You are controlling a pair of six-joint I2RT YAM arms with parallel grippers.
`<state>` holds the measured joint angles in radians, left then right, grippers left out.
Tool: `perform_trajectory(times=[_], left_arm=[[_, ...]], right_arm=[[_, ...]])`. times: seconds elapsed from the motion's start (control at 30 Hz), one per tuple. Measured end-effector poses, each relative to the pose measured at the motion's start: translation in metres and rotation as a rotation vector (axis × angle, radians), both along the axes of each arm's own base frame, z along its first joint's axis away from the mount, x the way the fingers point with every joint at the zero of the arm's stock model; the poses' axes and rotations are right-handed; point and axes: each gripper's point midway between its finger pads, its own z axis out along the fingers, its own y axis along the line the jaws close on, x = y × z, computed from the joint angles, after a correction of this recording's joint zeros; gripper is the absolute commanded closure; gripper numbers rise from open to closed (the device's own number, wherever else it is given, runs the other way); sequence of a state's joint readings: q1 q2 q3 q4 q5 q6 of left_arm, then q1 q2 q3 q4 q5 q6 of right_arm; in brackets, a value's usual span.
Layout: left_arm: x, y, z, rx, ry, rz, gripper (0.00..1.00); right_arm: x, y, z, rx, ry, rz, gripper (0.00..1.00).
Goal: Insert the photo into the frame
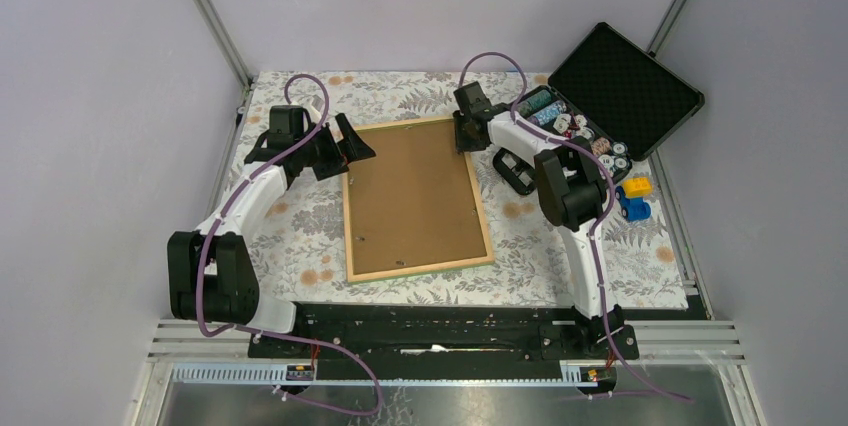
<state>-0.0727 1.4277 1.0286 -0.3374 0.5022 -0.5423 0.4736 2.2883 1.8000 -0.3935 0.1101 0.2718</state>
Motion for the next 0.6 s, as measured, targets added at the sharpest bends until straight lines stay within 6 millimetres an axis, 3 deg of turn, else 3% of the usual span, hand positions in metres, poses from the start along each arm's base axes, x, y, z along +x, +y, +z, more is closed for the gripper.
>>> perform_trajectory(times=[0.13, 0.17, 0.27, 0.3, 0.6], left_arm=[[0.0002, -0.0004, 0.0005, -0.002, -0.002, -0.001, 0.01], [0.0002, -0.0004, 0.0005, -0.002, -0.002, -0.002, 0.01], [0.0002, -0.0004, 0.0005, -0.002, -0.002, -0.002, 0.01], [0.0001, -0.0005, 0.0006, -0.003, -0.002, -0.002, 0.01], [-0.0001, -0.0012, 0.0011, -0.008, 0.000, -0.003, 0.01]], right_arm=[[0.0006, -0.0007, -0.0003, 0.014, 0.005, -0.019, 0.92], [0.0005, -0.0004, -0.0004, 0.019, 0.008, -0.021, 0.88], [0.0012, 0.0016, -0.0003, 0.043, 0.017, -0.020, 0.53], [0.0018, 0.0022, 0.0002, 0.052, 0.019, -0.018, 0.48], [0.0022, 0.0059, -0.0015, 0.102, 0.039, -0.015, 0.44]])
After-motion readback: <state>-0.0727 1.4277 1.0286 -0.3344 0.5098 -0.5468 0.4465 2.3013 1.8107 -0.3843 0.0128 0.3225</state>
